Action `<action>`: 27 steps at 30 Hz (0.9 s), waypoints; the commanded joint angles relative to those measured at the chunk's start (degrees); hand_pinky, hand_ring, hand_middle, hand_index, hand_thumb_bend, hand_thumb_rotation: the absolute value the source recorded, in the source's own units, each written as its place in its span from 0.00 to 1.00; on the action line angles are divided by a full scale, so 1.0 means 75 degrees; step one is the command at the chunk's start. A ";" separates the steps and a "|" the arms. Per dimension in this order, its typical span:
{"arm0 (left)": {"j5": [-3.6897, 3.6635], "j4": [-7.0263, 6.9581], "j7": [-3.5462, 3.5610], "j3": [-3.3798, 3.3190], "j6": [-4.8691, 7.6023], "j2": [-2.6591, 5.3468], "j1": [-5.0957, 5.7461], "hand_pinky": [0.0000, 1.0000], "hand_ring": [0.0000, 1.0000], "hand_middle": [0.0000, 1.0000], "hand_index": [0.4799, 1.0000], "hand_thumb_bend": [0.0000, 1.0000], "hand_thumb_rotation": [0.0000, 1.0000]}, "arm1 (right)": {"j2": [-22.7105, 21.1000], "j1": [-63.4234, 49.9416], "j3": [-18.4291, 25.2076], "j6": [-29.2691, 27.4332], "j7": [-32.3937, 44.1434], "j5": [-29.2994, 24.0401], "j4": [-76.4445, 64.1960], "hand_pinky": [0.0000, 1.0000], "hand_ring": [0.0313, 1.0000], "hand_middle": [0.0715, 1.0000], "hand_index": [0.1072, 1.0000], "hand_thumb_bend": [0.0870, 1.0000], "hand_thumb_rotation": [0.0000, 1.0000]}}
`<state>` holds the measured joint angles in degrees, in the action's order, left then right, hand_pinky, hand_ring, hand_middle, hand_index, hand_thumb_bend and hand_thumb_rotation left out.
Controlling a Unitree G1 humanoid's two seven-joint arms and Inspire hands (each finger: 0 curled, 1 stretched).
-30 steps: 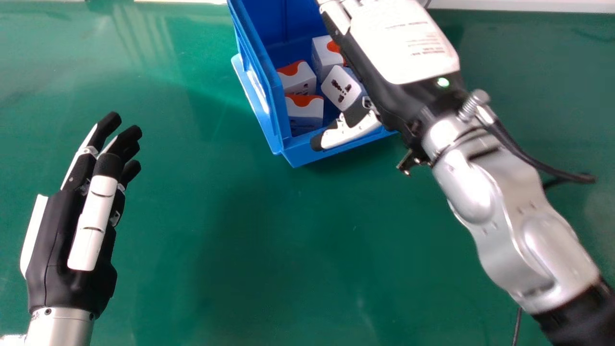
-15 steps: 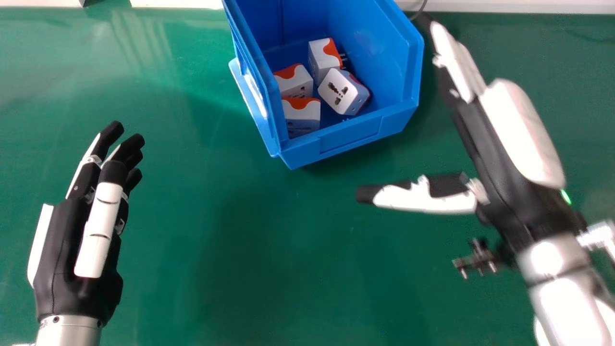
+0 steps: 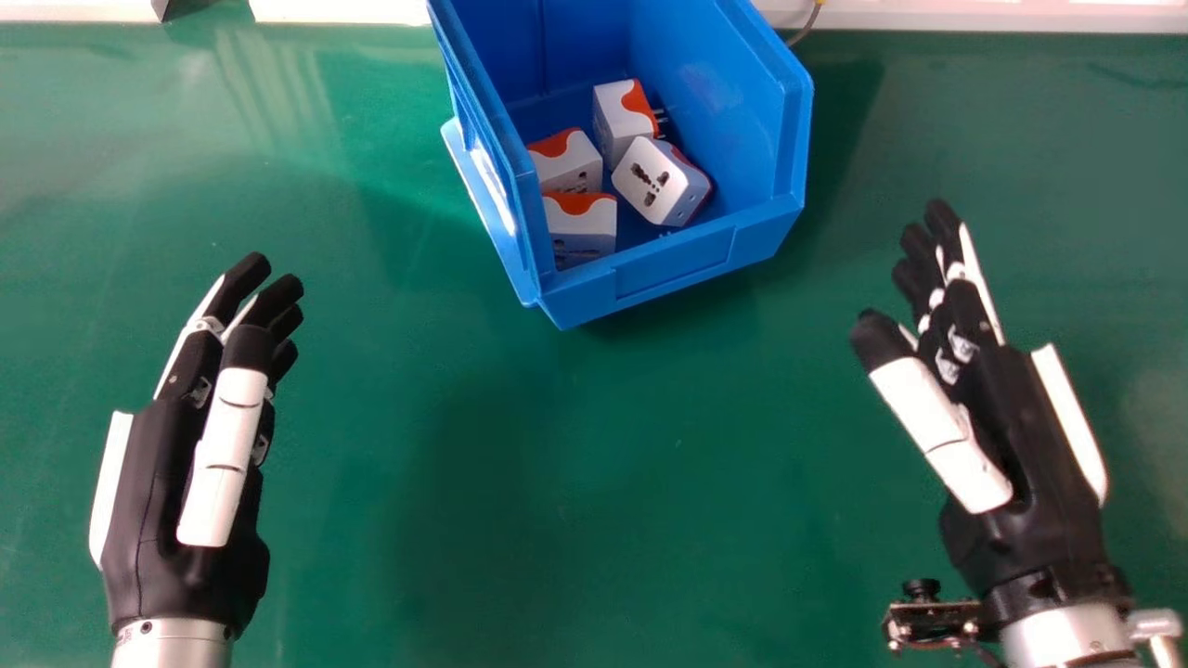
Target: Pick all objects and put in blue box
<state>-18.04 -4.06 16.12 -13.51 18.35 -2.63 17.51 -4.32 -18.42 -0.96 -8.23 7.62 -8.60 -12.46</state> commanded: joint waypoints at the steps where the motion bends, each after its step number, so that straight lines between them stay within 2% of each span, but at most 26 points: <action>1: 0.0057 -0.0025 -0.0023 0.0053 0.0269 0.0064 -0.0053 0.92 0.91 0.89 0.77 0.69 0.68 | 0.0082 0.0231 0.0135 -0.0355 0.0063 -0.0135 0.0164 0.98 1.00 1.00 1.00 0.43 0.95; 5: 0.0053 0.0097 0.0079 0.0114 0.0422 0.0027 -0.0118 0.91 0.91 0.89 0.78 0.67 0.69 | 0.0200 0.0420 0.0198 -0.0544 0.0105 -0.0117 0.0468 0.99 1.00 1.00 1.00 0.43 0.97; 10: 0.0054 0.0202 0.0067 0.0164 0.0547 0.0041 -0.0103 0.92 0.92 0.92 0.82 0.63 0.73 | 0.0222 0.0459 0.0245 -0.0637 0.0149 -0.0063 0.0557 1.00 1.00 1.00 1.00 0.45 0.99; 13: 0.0061 0.0214 0.0068 0.0183 0.0600 0.0046 -0.0035 0.92 0.93 0.92 0.83 0.64 0.74 | 0.0254 0.0406 0.0270 -0.0695 0.0201 -0.0127 0.0527 1.00 1.00 1.00 1.00 0.44 1.00; 16: 0.0077 0.0114 0.0004 0.0223 0.0566 0.0086 0.0061 0.93 0.93 0.93 0.85 0.63 0.75 | 0.0286 0.0368 0.0310 -0.0816 0.0267 -0.0204 0.0505 1.00 1.00 1.00 1.00 0.43 1.00; 19: 0.0101 0.0049 0.0001 0.0280 0.0621 0.0128 0.0203 0.95 0.95 0.94 0.87 0.61 0.76 | 0.0296 0.0266 0.0363 -0.0911 0.0329 -0.0248 0.0413 1.00 1.00 1.00 1.00 0.41 1.00; 23: 0.0131 0.0040 0.0009 0.0336 0.0699 0.0170 0.0321 0.95 0.95 0.94 0.87 0.60 0.76 | 0.0238 0.0256 0.0484 -0.0932 0.0361 -0.0276 0.0256 1.00 1.00 1.00 1.00 0.40 1.00; 27: 0.0189 -0.0058 -0.0102 0.0395 0.0648 0.0239 0.0480 0.96 0.95 0.94 0.87 0.59 0.75 | 0.0212 0.0302 0.0616 -0.0952 0.0361 -0.0285 0.0125 1.00 1.00 1.00 1.00 0.40 1.00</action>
<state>-17.39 -2.98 15.77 -10.79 22.12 -1.01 20.41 -2.38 -16.49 2.86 -13.87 10.27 -10.24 -9.48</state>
